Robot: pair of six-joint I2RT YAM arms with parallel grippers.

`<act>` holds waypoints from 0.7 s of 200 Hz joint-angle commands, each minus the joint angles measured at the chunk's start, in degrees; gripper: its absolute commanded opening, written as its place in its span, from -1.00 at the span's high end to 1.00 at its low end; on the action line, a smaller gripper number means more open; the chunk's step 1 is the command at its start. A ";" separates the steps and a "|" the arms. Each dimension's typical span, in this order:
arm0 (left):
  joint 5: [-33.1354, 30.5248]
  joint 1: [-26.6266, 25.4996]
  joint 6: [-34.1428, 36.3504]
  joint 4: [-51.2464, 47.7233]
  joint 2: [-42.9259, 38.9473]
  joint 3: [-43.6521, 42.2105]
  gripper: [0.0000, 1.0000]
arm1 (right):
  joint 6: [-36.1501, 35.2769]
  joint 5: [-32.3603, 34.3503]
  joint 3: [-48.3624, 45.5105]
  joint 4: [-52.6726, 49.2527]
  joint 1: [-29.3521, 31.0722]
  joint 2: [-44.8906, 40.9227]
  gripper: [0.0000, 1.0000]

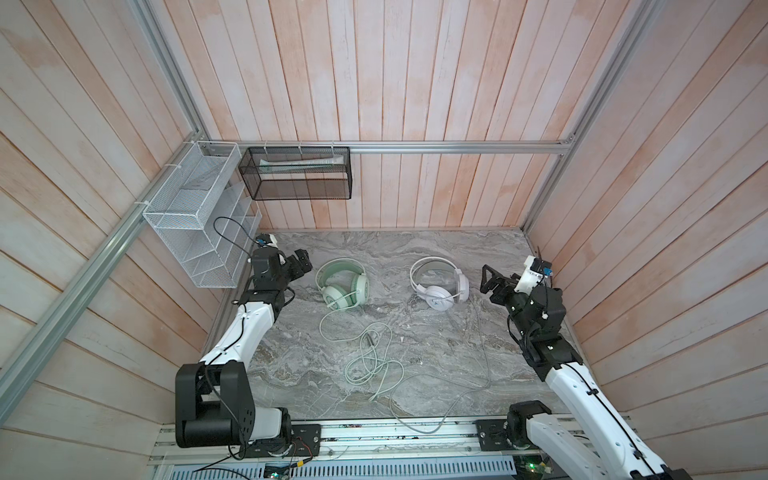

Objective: Wrap the headphones
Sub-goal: 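Reach the left gripper to the mint-green headset band while the right gripper moves inward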

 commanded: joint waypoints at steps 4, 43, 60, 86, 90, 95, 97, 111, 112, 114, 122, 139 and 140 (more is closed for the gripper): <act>-4.27 -2.47 9.73 -6.20 6.98 5.76 -0.97 | 0.12 -9.82 1.57 -6.64 0.64 -0.49 -0.97; -6.81 -4.93 13.23 -10.58 15.72 12.53 -0.94 | -0.07 -11.23 2.22 -14.38 1.11 -1.60 -0.97; -7.65 -6.26 14.73 -11.03 18.10 13.59 -0.93 | 0.30 -12.85 1.34 -15.45 1.16 -3.55 -0.97; -9.92 -8.36 16.65 -12.75 22.16 16.07 -0.81 | 0.43 -15.35 1.04 -18.26 1.34 -5.96 -0.97; -10.98 -8.88 16.68 -13.08 22.82 16.56 -0.81 | 0.36 -15.65 1.08 -18.74 1.40 -6.17 -0.97; -12.10 -9.40 16.68 -13.45 23.72 17.17 -0.80 | 0.36 -16.06 1.04 -19.30 1.47 -6.49 -0.97; -12.55 -9.56 16.68 -13.56 24.01 17.43 -0.80 | 0.35 -16.14 1.08 -19.40 1.39 -6.60 -0.97; -14.42 -10.46 18.39 -14.53 26.33 18.99 -0.76 | 0.35 -16.76 0.89 -21.15 1.49 -7.53 -0.97; -14.59 -10.51 18.42 -14.58 26.50 19.16 -0.75 | 0.39 -16.79 0.90 -21.22 1.51 -7.57 -0.97; -14.87 -10.63 18.48 -14.86 26.86 19.36 -0.74 | 0.42 -16.87 0.85 -21.38 1.51 -7.77 -0.97; -16.10 -10.88 18.62 -15.78 28.35 20.70 -0.71 | 0.42 -17.27 0.69 -22.11 1.53 -8.31 -0.97; -17.00 -10.98 18.20 -17.36 30.74 22.66 -0.70 | 0.37 -18.18 0.48 -23.60 1.52 -9.42 -0.97; -17.02 -10.94 18.19 -17.44 30.91 22.71 -0.69 | 0.36 -18.25 0.52 -23.72 1.52 -9.48 -0.97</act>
